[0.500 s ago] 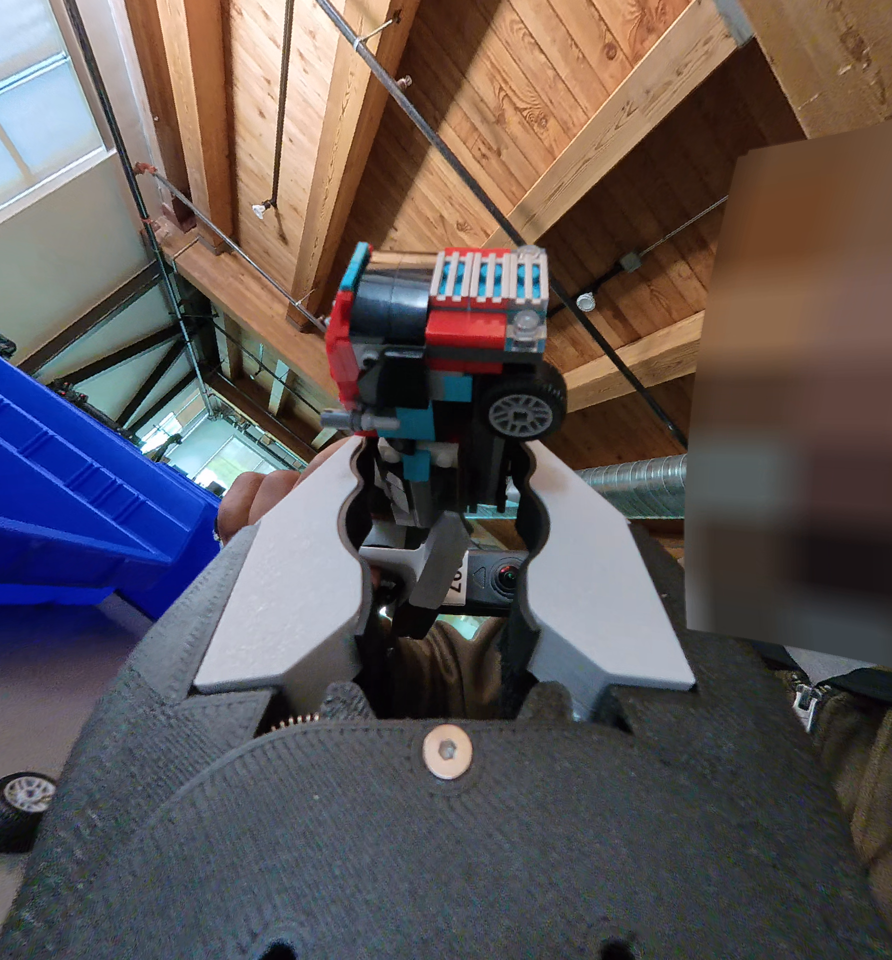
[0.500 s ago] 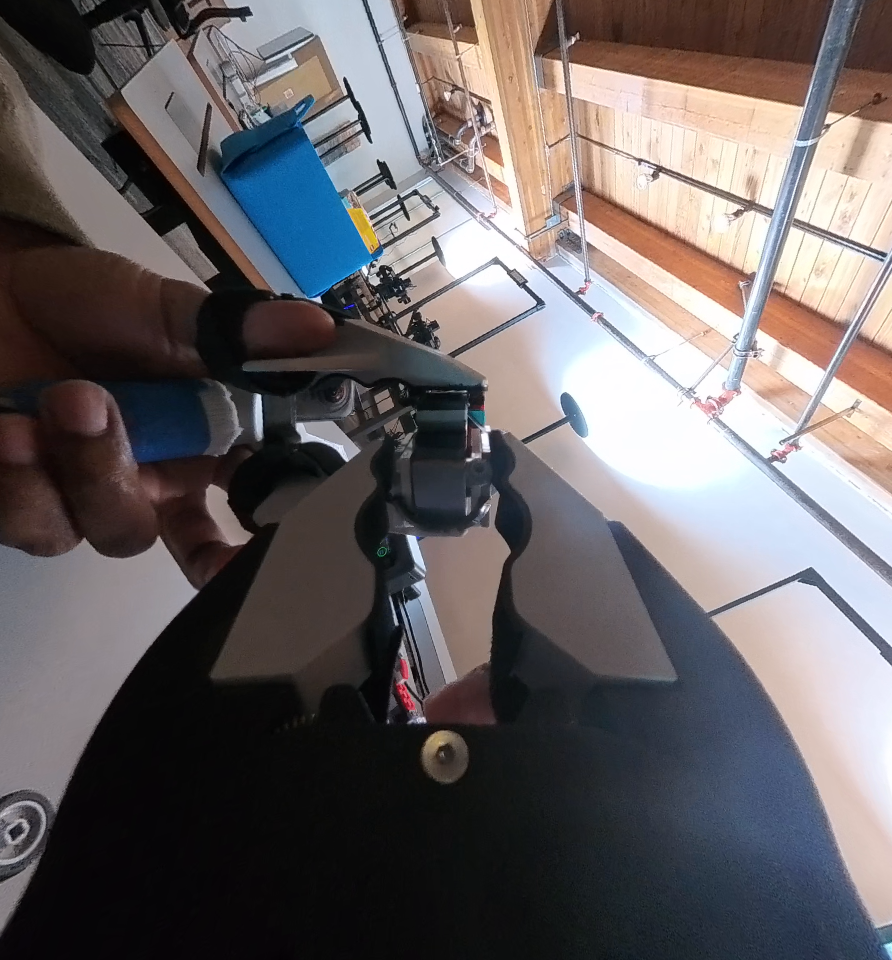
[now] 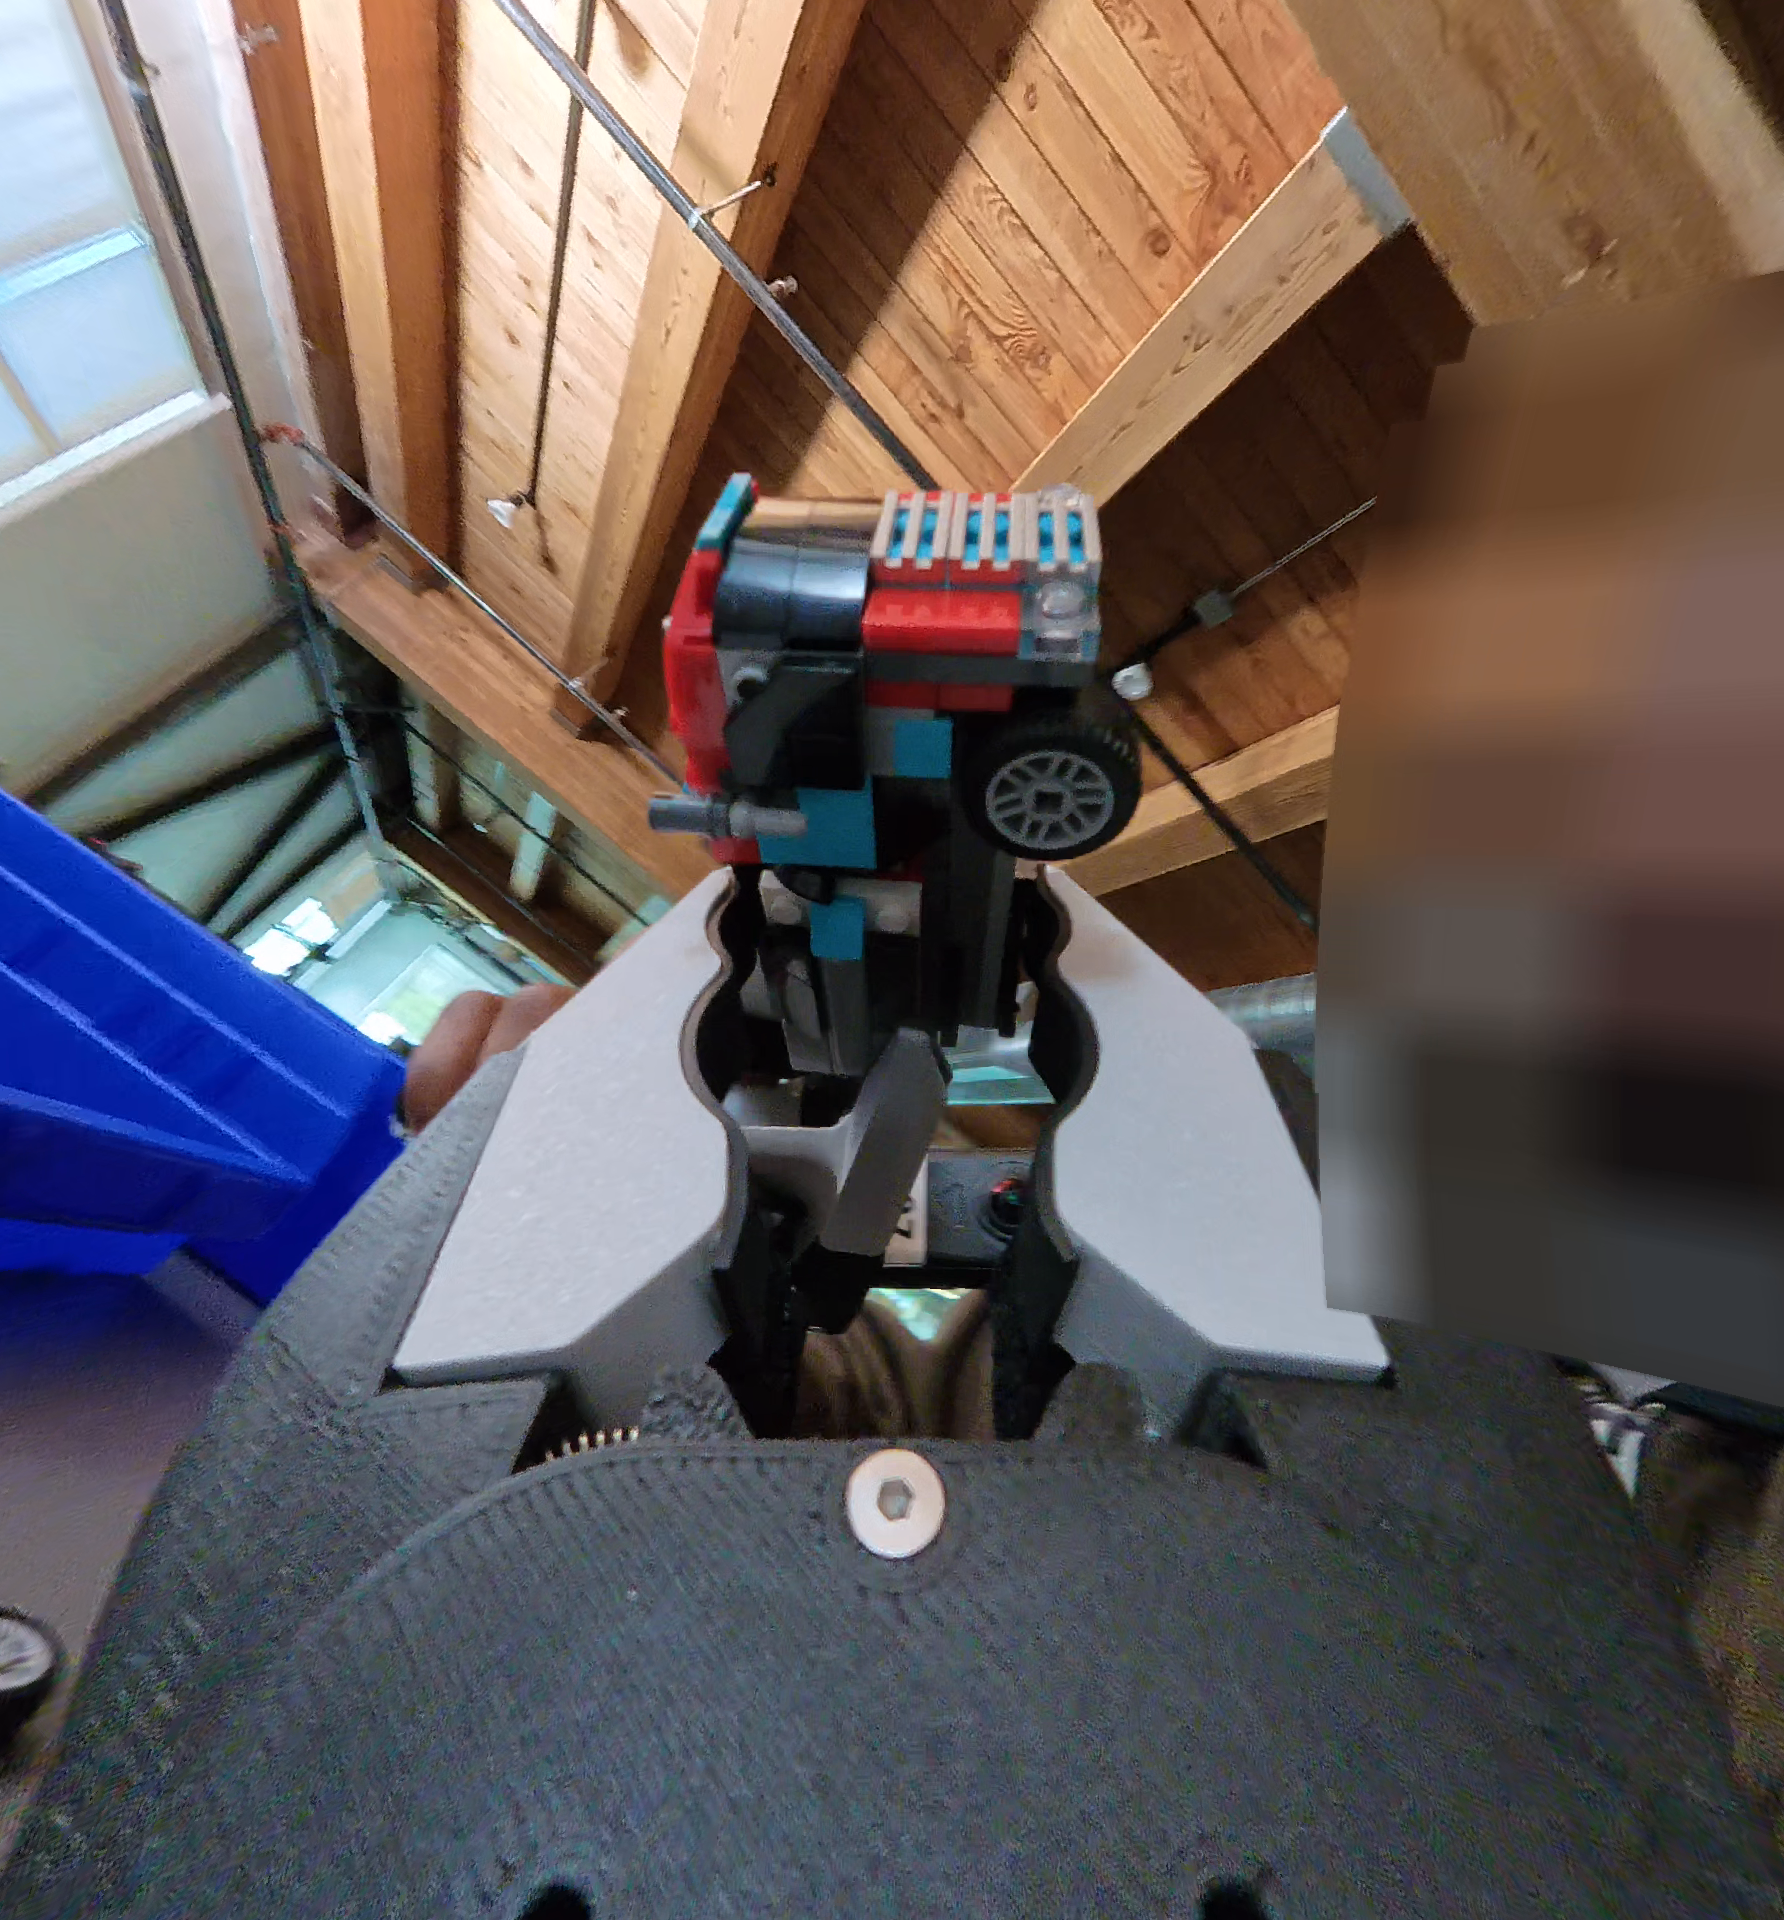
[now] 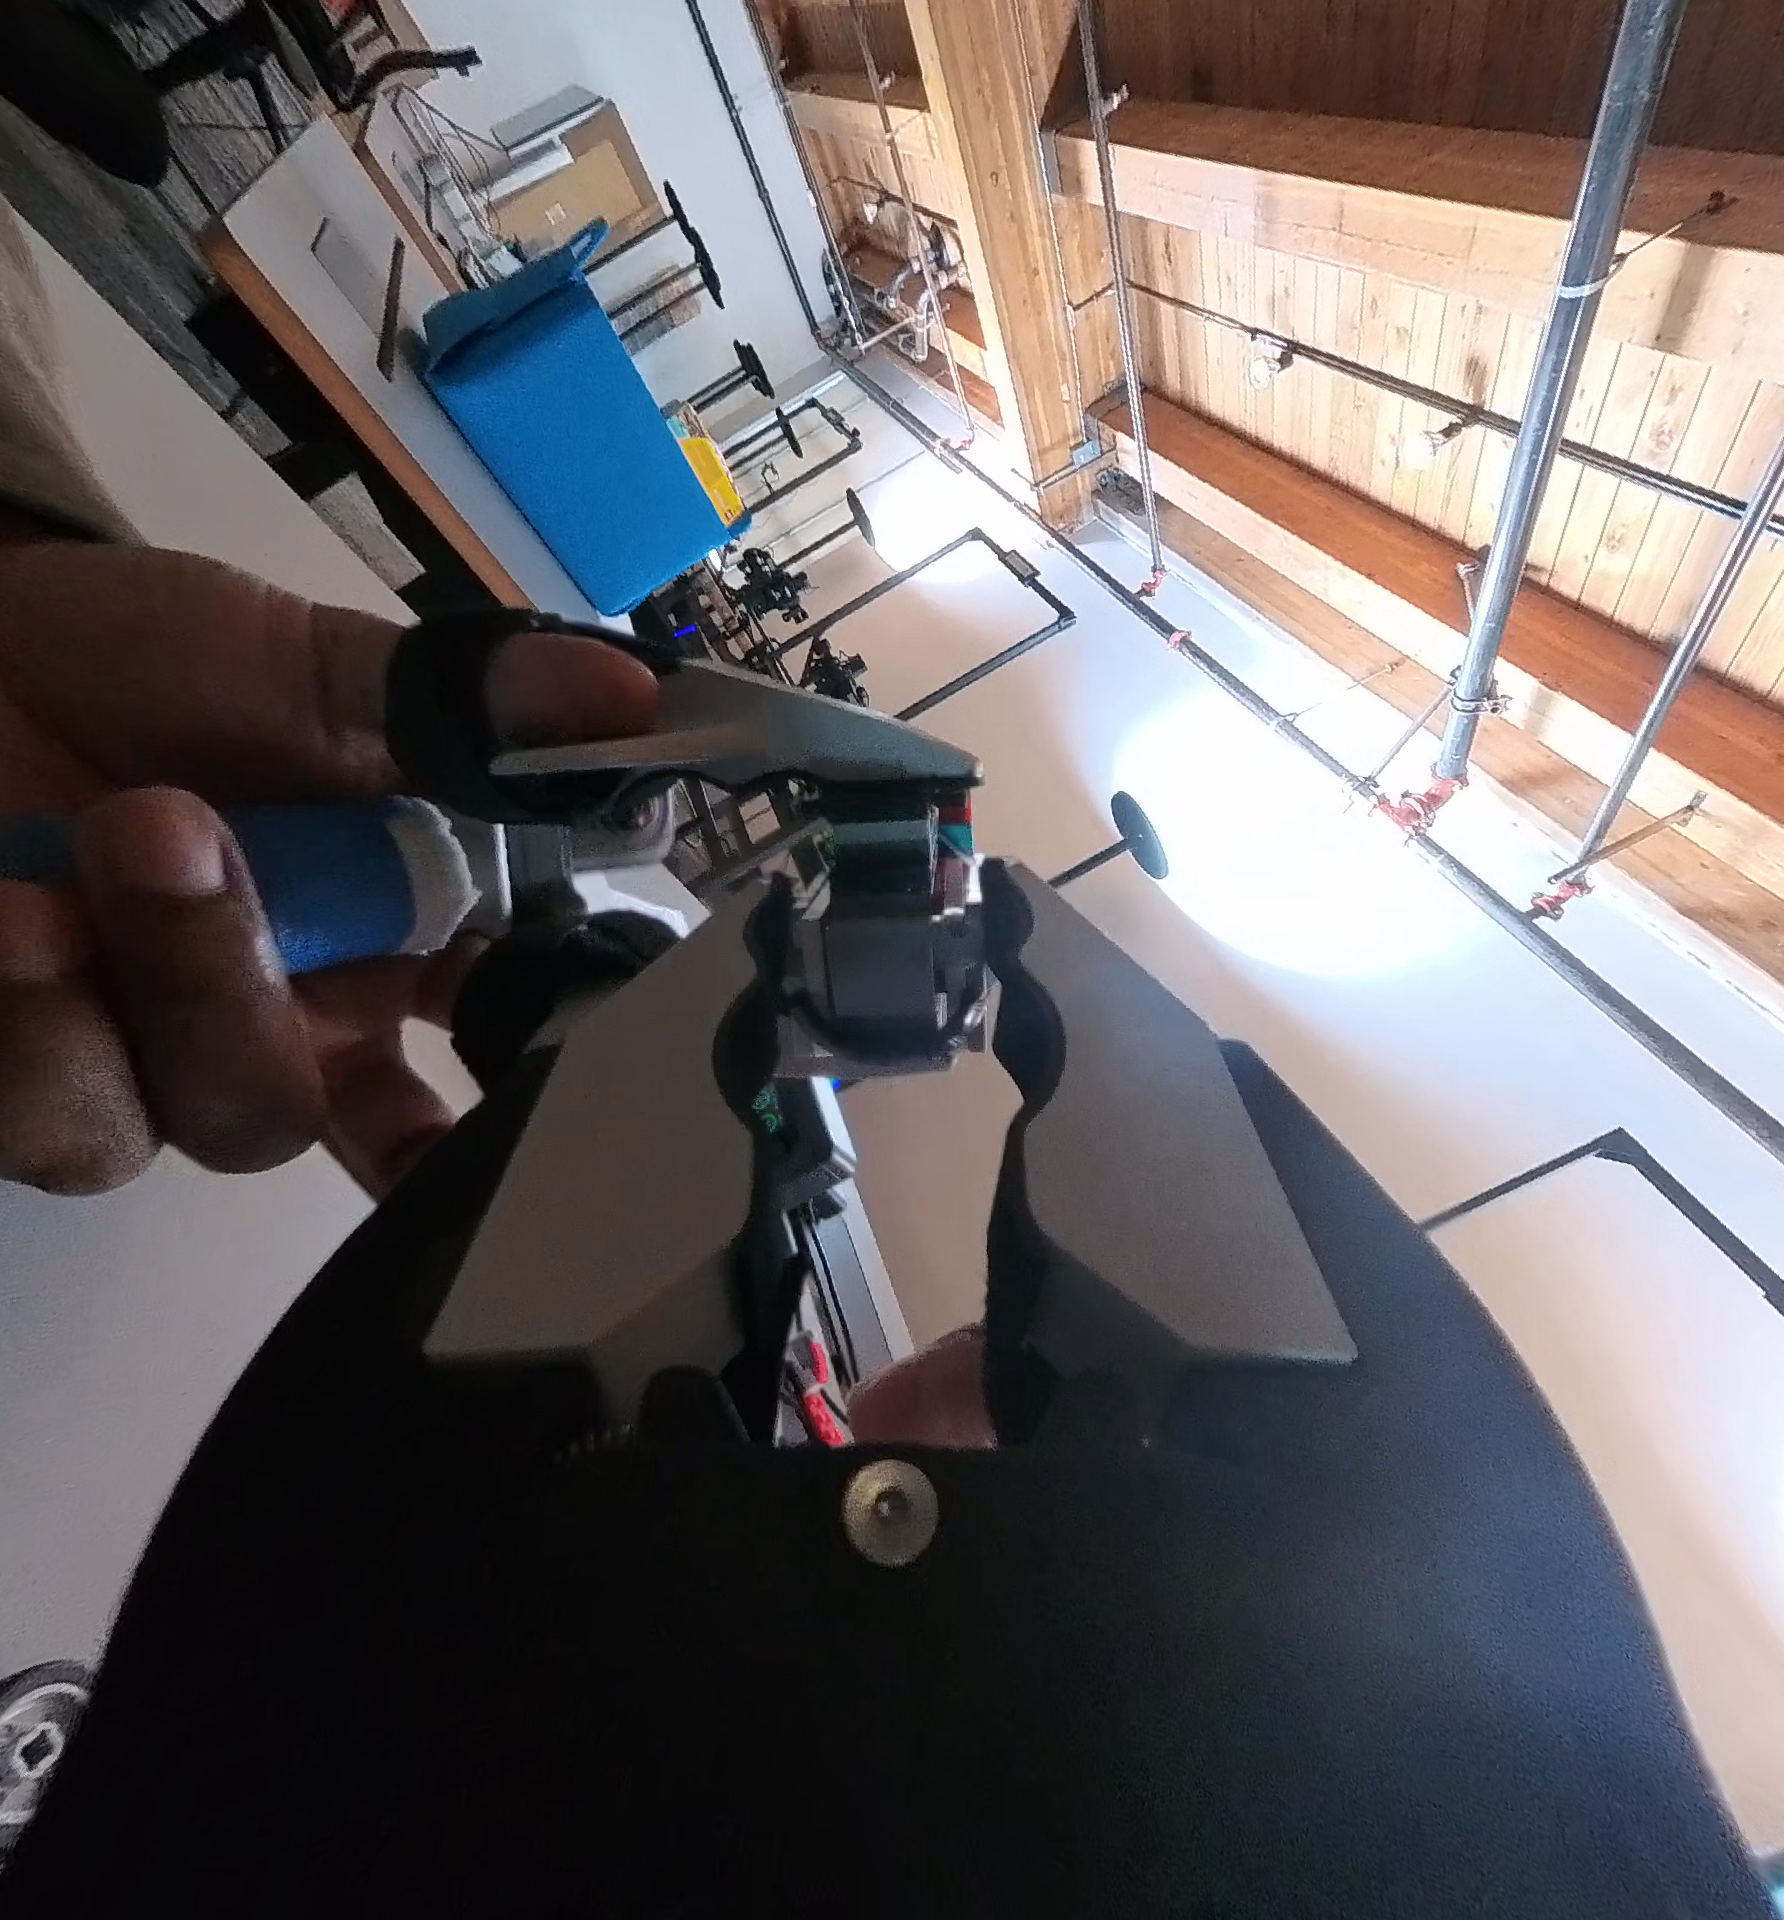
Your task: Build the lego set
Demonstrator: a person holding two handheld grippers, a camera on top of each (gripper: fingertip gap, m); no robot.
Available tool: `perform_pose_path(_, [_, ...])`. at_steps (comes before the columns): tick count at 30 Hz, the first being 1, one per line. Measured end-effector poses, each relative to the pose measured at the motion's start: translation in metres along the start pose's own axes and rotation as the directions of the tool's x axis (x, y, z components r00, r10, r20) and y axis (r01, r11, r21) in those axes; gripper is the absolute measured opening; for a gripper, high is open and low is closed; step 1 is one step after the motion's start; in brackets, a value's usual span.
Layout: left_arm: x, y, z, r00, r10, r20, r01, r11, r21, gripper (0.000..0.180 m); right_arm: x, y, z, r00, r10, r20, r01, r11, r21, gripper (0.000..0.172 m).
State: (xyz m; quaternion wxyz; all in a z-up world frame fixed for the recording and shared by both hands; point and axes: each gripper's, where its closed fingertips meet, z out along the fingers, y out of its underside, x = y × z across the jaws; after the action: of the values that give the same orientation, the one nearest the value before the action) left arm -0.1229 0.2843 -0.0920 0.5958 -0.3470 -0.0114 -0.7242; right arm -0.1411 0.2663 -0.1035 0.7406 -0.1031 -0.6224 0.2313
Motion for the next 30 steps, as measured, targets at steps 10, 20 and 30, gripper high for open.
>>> perform_pose_path(10, [0.003, -0.015, -0.005, 0.97, 0.234, 0.071, -0.235, 0.972, 0.011, 0.053, 0.003, 0.008, -0.006, 0.988, 0.153, 0.013, -0.152, 0.988, -0.023, 0.051])
perform_pose_path(20, [0.006, -0.03, -0.012, 0.943, 0.315, 0.105, -0.319, 0.947, 0.027, 0.054, 0.015, 0.057, -0.033, 0.718, 0.683, 0.131, -0.646, 0.725, -0.239, 0.043])
perform_pose_path(30, [-0.001, -0.037, -0.017, 0.911, 0.383, 0.151, -0.387, 0.922, -0.007, 0.054, -0.053, 0.097, -0.055, 0.428, 0.876, 0.223, -0.643, 0.469, -0.606, 0.031])
